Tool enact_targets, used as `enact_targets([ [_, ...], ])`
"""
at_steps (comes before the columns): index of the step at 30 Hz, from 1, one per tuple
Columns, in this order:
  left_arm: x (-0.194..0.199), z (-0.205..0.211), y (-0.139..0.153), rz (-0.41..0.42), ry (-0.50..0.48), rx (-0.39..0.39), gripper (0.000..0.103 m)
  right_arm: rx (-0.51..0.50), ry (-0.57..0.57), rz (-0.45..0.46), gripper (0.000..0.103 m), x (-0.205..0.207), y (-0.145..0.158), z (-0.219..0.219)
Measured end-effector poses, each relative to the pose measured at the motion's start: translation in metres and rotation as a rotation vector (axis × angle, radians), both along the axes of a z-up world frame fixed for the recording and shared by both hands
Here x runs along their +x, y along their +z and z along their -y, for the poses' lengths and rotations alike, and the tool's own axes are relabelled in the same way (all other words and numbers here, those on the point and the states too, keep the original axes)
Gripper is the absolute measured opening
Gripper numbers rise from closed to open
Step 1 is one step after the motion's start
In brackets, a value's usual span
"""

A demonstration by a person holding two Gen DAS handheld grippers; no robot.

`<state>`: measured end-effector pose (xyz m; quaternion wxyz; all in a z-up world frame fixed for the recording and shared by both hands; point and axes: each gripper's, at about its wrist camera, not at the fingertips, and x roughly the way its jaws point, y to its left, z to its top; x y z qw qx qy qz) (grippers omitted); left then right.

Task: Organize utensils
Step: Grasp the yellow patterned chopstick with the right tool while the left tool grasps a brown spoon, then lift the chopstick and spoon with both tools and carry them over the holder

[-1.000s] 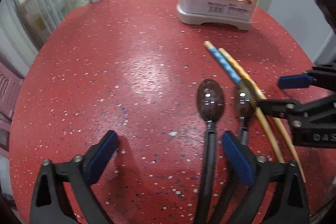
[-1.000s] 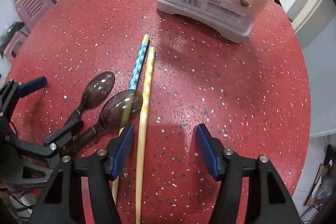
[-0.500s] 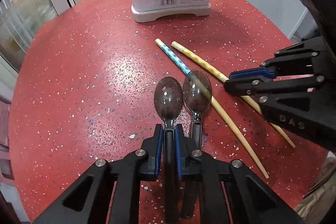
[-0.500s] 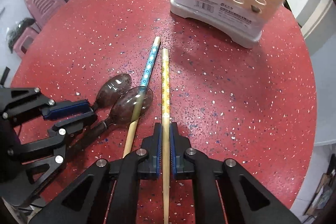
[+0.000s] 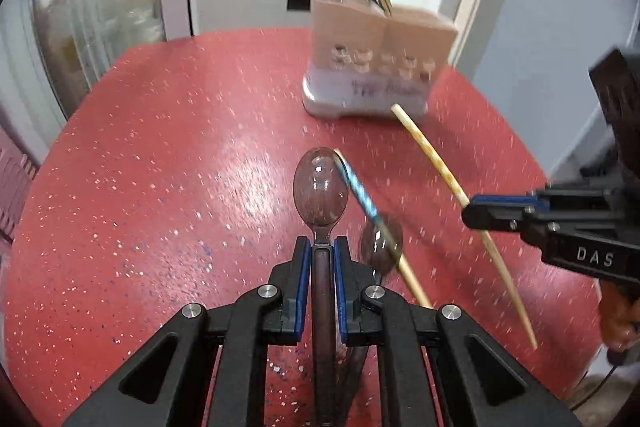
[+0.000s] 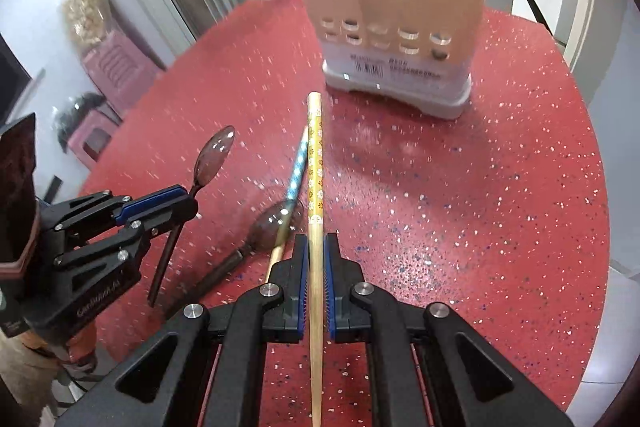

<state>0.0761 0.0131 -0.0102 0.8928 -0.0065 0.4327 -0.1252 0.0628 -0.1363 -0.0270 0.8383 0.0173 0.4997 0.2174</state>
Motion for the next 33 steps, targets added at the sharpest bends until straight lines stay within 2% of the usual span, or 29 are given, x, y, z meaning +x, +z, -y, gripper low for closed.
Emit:
enact_targets([
  [5,0.001,-0.002,0.02,0.059,0.021,-0.032,0.037,0.045,-0.008,0.032,0.008,-0.003,0.009,0.011],
  [13,0.017,-0.003,0.059,0.142,0.045,-0.083,0.037,0.093,-0.043,0.091,0.008,0.004,0.045,0.029],
  [22,0.043,0.002,0.095,0.231,0.063,-0.117,0.037,0.115,-0.102,0.177,0.008,0.03,0.09,0.048],
  [33,0.095,0.008,0.145,0.344,0.099,-0.165,0.037,0.157,-0.154,0.295,0.008,0.078,0.147,0.059],
])
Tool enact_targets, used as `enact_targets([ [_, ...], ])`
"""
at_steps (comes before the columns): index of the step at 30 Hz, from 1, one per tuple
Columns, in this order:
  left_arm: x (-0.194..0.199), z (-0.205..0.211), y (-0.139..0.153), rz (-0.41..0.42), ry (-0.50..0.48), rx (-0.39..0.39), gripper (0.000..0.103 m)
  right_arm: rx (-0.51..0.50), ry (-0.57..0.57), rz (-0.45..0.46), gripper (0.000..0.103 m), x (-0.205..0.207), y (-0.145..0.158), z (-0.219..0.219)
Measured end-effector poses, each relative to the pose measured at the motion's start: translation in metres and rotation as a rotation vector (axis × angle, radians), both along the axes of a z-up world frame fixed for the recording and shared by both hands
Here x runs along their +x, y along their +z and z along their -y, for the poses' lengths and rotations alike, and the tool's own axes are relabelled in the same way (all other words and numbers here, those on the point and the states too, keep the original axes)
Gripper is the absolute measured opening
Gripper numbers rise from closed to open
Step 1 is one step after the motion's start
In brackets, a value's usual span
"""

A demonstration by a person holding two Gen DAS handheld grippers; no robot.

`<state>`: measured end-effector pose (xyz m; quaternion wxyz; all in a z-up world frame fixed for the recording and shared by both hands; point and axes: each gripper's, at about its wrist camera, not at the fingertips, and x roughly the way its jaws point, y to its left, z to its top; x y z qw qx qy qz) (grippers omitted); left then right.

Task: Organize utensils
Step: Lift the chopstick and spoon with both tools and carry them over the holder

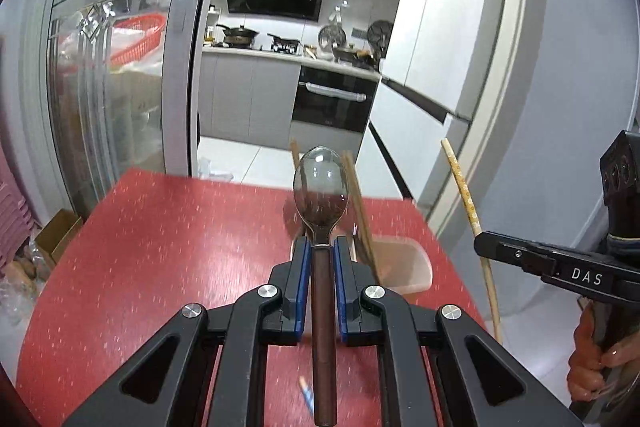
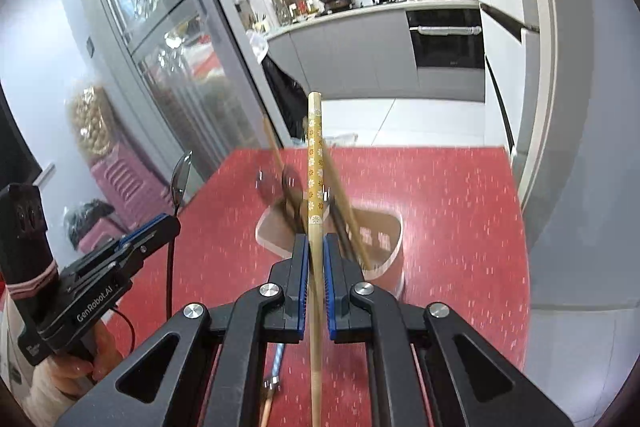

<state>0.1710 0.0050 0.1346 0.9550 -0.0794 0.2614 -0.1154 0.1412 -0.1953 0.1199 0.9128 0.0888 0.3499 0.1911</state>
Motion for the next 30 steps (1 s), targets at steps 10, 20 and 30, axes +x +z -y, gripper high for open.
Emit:
enact_targets([
  [10,0.055,0.013,0.031,0.087,0.059,-0.022,0.037,0.04,-0.062,0.071,0.008,0.057,0.027,-0.002],
  [20,0.102,0.022,-0.001,0.074,0.11,-0.018,0.037,0.032,-0.128,0.131,0.008,0.096,0.009,0.0],
  [30,0.11,0.035,-0.029,0.119,0.115,-0.016,0.037,-0.007,-0.11,0.251,0.008,0.108,-0.013,-0.015],
])
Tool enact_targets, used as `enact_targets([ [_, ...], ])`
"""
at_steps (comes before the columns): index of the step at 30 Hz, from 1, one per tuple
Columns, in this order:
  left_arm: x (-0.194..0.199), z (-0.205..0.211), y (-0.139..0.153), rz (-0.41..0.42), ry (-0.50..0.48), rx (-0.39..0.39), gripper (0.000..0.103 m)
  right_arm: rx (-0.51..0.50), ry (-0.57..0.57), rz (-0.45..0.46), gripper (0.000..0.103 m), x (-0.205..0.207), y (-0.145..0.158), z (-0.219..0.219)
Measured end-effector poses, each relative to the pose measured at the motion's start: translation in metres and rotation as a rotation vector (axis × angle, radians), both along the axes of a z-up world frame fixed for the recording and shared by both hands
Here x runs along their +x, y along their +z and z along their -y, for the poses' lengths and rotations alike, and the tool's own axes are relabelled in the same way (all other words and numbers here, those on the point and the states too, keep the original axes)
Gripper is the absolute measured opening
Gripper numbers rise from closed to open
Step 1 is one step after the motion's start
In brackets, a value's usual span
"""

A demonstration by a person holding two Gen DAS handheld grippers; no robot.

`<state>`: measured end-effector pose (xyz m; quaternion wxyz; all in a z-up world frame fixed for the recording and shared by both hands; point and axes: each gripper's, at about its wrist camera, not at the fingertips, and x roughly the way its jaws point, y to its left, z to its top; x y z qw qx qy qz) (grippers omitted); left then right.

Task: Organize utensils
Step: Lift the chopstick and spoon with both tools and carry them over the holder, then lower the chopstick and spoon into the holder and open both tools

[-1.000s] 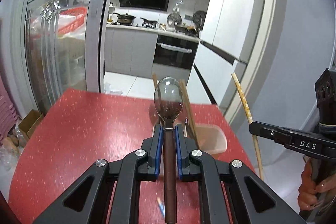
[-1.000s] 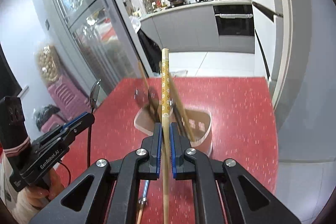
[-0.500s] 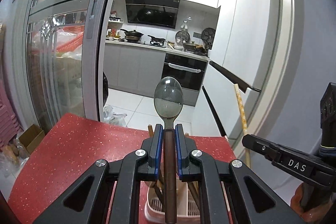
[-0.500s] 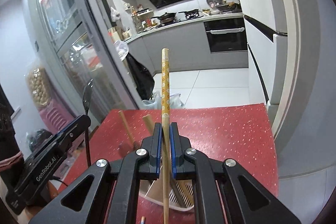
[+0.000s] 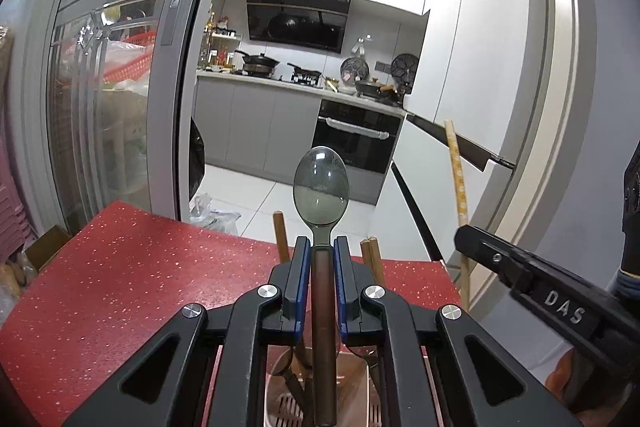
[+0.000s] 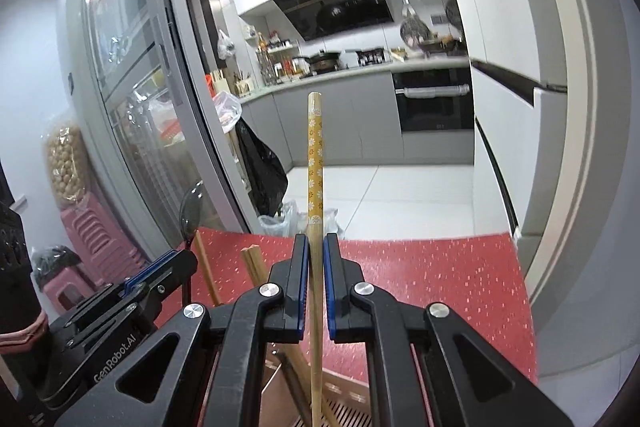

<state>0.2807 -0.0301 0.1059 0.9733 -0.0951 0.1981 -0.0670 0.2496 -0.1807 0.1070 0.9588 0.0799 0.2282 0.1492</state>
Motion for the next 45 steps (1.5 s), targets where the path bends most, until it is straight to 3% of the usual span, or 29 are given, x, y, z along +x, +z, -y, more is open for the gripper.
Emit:
enact_targets([
  [6,-0.004,0.007,-0.016,0.038,0.006,0.018,0.037,-0.047,-0.007,0.062,0.008,-0.003,-0.018,-0.006],
  [14,-0.008,0.012,-0.037,0.022,0.018,0.068,0.037,-0.108,-0.002,0.061,0.008,-0.008,-0.045,-0.011],
  [23,-0.016,0.02,-0.045,-0.005,0.024,0.142,0.037,-0.147,0.017,0.026,0.008,-0.022,-0.064,-0.012],
  [32,-0.016,0.019,-0.048,-0.057,0.007,0.17,0.037,-0.141,0.038,-0.053,0.008,-0.017,-0.07,-0.012],
  [37,-0.016,0.015,-0.048,-0.09,-0.002,0.149,0.037,-0.111,0.054,-0.104,0.009,-0.012,-0.071,-0.007],
  [39,-0.016,0.014,-0.048,-0.101,-0.003,0.134,0.037,-0.098,0.062,-0.12,0.014,-0.01,-0.071,-0.006],
  [41,-0.016,0.011,-0.047,-0.111,-0.004,0.118,0.037,-0.074,0.069,-0.146,0.039,-0.009,-0.072,-0.003],
  [42,-0.017,0.01,-0.046,-0.113,-0.003,0.114,0.037,-0.061,0.063,-0.144,0.044,-0.01,-0.071,0.0],
  [45,-0.018,0.01,-0.045,-0.115,-0.004,0.121,0.037,-0.039,0.051,-0.137,0.047,-0.015,-0.068,0.004],
])
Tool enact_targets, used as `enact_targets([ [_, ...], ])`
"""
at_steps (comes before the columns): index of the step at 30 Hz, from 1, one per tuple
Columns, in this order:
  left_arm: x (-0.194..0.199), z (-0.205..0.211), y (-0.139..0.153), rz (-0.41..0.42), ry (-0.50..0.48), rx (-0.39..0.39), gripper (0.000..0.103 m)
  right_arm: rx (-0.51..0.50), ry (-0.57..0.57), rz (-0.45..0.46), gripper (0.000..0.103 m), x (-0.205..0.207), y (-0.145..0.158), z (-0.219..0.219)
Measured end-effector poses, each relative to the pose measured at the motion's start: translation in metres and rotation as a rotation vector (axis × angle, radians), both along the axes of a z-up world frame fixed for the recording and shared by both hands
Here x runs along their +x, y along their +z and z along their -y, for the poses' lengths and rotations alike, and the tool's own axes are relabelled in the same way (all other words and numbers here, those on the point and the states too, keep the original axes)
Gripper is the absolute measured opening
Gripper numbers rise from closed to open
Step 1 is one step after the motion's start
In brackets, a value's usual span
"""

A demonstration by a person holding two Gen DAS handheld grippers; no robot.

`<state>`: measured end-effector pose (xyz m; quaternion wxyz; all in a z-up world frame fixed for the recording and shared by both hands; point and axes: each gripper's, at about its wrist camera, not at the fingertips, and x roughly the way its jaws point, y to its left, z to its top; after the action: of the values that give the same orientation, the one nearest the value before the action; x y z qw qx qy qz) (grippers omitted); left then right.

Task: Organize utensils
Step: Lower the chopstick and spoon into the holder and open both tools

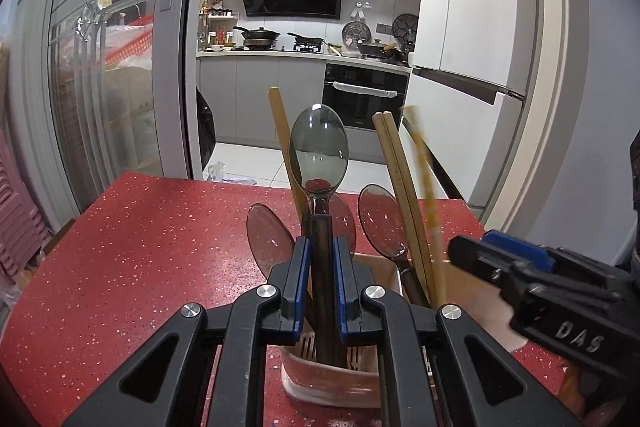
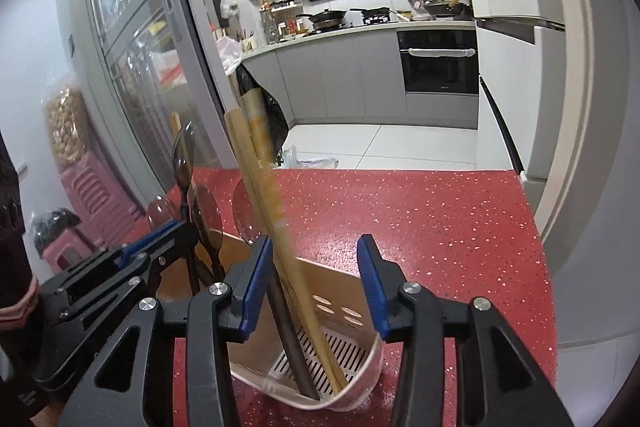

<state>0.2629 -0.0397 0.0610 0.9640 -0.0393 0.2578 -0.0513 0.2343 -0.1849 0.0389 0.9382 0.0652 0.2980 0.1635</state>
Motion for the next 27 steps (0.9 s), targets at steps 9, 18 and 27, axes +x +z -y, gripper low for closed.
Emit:
enact_targets([
  [9,0.002,-0.005,-0.002,-0.054,-0.021,-0.038,0.037,0.029,-0.014,-0.007,0.049,-0.017,0.008,0.01],
  [18,-0.006,-0.008,0.006,-0.051,-0.008,-0.036,0.037,0.046,-0.029,-0.022,0.05,-0.034,0.009,0.019],
  [27,-0.023,-0.014,0.012,-0.063,0.0,-0.021,0.037,0.058,-0.05,-0.058,0.057,-0.052,0.009,0.024],
])
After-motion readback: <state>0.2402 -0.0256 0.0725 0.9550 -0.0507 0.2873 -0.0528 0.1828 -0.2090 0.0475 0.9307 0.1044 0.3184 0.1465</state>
